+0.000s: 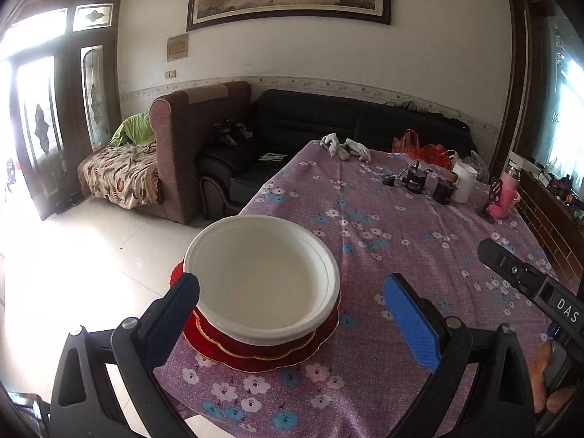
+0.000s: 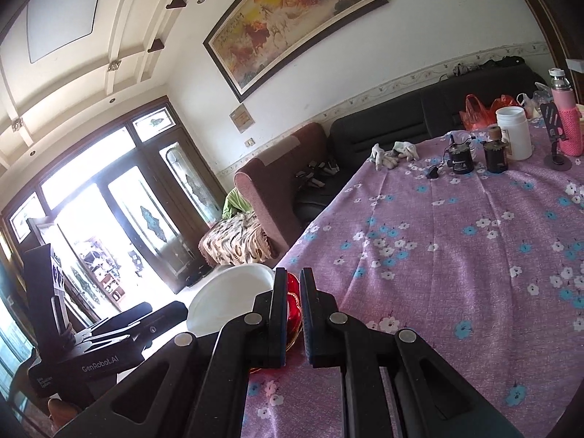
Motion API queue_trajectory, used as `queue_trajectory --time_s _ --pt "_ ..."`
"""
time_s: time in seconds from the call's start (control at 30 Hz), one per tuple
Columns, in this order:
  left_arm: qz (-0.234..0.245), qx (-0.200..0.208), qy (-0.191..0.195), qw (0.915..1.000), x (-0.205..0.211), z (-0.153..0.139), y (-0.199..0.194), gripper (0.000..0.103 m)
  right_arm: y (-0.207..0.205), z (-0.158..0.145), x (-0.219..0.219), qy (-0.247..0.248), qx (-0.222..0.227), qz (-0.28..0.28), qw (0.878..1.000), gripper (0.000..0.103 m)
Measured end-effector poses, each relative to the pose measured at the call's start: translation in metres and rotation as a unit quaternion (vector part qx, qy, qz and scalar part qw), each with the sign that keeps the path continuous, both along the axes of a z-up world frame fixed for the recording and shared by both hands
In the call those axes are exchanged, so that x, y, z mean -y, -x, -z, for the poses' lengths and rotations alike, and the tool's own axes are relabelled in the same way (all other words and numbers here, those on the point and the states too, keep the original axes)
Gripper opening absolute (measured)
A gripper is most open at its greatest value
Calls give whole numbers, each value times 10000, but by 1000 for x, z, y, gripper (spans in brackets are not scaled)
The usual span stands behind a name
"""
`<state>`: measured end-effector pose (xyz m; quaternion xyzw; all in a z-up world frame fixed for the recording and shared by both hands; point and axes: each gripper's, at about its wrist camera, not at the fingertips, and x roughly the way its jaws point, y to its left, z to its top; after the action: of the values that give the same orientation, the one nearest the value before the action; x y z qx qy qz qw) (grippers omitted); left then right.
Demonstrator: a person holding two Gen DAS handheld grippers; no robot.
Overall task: Organize plates and bowls
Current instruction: 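Withdraw both tools from the stacked bowls and plates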
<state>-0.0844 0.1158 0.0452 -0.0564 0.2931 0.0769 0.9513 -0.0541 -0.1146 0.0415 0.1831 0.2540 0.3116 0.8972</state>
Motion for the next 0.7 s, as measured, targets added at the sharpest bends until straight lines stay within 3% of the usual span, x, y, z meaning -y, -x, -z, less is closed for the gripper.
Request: queue_trajectory --time_s 0.47,0.7 --pt "-94 -2 314 9995 -11 8 3 101 3 7 -17 152 -50 -149 9998 10" --pt "-132 46 240 9996 -11 7 6 101 4 8 -21 159 -99 -159 9997 10"
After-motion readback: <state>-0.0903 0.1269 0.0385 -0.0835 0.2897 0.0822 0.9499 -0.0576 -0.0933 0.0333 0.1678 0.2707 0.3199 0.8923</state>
